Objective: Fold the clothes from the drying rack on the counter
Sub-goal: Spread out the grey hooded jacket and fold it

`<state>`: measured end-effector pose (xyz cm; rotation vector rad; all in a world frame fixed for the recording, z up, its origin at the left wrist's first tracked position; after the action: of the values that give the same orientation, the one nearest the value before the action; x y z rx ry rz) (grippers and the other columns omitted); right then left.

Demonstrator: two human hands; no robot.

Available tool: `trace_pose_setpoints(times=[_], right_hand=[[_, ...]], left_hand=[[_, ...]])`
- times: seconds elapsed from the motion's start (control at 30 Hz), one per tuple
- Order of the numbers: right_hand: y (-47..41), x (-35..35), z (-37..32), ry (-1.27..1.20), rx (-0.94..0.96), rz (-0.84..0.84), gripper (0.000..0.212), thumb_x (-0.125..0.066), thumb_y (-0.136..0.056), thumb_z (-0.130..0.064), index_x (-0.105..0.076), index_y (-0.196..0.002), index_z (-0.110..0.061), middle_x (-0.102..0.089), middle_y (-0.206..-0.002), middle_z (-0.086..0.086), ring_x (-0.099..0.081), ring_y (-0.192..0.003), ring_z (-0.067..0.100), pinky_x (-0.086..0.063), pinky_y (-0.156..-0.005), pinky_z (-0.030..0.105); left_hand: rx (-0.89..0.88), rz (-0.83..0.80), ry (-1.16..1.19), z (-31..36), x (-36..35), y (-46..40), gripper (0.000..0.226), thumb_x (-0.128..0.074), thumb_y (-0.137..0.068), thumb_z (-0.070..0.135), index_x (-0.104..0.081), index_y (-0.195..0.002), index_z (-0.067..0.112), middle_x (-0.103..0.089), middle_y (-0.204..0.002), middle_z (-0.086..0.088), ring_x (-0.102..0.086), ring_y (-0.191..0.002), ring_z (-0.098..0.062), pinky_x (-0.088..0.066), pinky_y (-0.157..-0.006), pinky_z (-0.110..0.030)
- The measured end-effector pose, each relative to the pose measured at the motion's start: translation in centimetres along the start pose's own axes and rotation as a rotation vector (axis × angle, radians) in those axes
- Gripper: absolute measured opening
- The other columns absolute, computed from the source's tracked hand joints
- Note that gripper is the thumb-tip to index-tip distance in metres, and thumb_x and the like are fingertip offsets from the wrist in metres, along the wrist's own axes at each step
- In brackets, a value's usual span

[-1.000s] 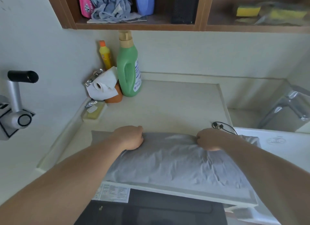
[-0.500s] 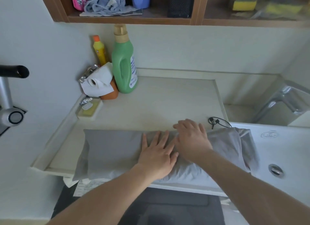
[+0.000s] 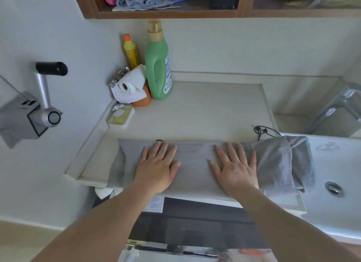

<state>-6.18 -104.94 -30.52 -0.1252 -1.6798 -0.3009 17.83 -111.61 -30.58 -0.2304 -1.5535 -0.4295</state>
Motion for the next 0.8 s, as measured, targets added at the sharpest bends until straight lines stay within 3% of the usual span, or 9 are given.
trace_pose_setpoints(times=[0.17,0.37,0.47,0.6,0.7,0.8], right_hand=[[0.0,-0.1,-0.2,0.022,-0.014,-0.001,0.072,0.006,-0.090,-0.079,0.002,-0.157,-0.052,0.001,-0.170,-0.012,0.009,-0.157,0.023,0.012,-0.120,0.062],[-0.2,-0.5,-0.2,0.033,-0.026,-0.016,0.072,0.006,-0.090,-0.079,0.002,-0.157,-0.052,0.001,-0.170,-0.012,0.007,-0.157,0.022,0.008,-0.121,0.061],[-0.3,-0.8,-0.4,0.052,-0.025,-0.036,0.072,0.006,-0.090,-0.078,0.003,-0.157,-0.051,0.003,-0.170,-0.010,0.008,-0.157,0.023,0.008,-0.120,0.062],[-0.2,-0.3,-1.1,0.101,0.006,-0.020,0.071,0.008,-0.092,-0.071,0.004,-0.159,-0.047,0.006,-0.171,-0.007,0.012,-0.156,0.024,0.011,-0.119,0.064],[0.0,0.2,-1.2,0.167,0.101,-0.008,0.070,0.006,-0.091,-0.059,0.006,-0.160,-0.041,0.011,-0.171,-0.005,0.018,-0.155,0.025,0.011,-0.119,0.064],[-0.3,0.5,2.2,0.094,0.044,-0.007,0.072,-0.005,-0.096,-0.069,0.004,-0.161,-0.040,0.006,-0.171,-0.007,0.014,-0.156,0.019,0.012,-0.122,0.057]], left_hand=[[0.204,-0.076,0.040,-7.5,-0.2,1.5,0.066,-0.004,-0.101,0.063,0.002,-0.161,0.037,0.000,-0.171,0.006,0.006,-0.157,-0.017,0.000,-0.124,-0.060],[0.215,-0.143,0.010,-8.2,-0.1,1.0,0.066,-0.003,-0.102,0.058,0.002,-0.162,0.033,0.002,-0.172,0.004,0.009,-0.157,-0.016,0.004,-0.121,-0.065],[0.237,-0.083,-0.022,-5.1,2.3,-0.1,0.065,-0.016,-0.101,0.044,-0.006,-0.162,0.024,0.006,-0.172,-0.004,0.009,-0.157,-0.028,0.009,-0.116,-0.072],[-0.083,0.106,0.138,6.7,4.9,-0.7,0.063,-0.022,-0.103,0.043,-0.010,-0.163,0.028,0.011,-0.171,0.000,0.013,-0.157,-0.023,0.007,-0.119,-0.065],[-0.135,-0.006,0.191,12.0,2.2,-1.1,0.060,-0.015,-0.105,0.052,-0.007,-0.162,0.036,0.011,-0.171,0.006,0.013,-0.157,-0.019,0.009,-0.120,-0.066],[-0.063,-0.061,0.140,11.9,-0.4,-1.7,0.067,-0.005,-0.100,0.066,0.002,-0.161,0.038,0.018,-0.169,0.011,0.018,-0.156,-0.017,0.012,-0.119,-0.064]])
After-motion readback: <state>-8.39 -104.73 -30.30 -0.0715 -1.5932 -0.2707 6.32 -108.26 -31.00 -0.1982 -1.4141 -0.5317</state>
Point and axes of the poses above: each hand's wrist, its own y-axis away from the middle knuckle, its own x-axis out of the back of the hand, z = x × y, the point moved 8 cm from there along -y, towards the middle knuckle
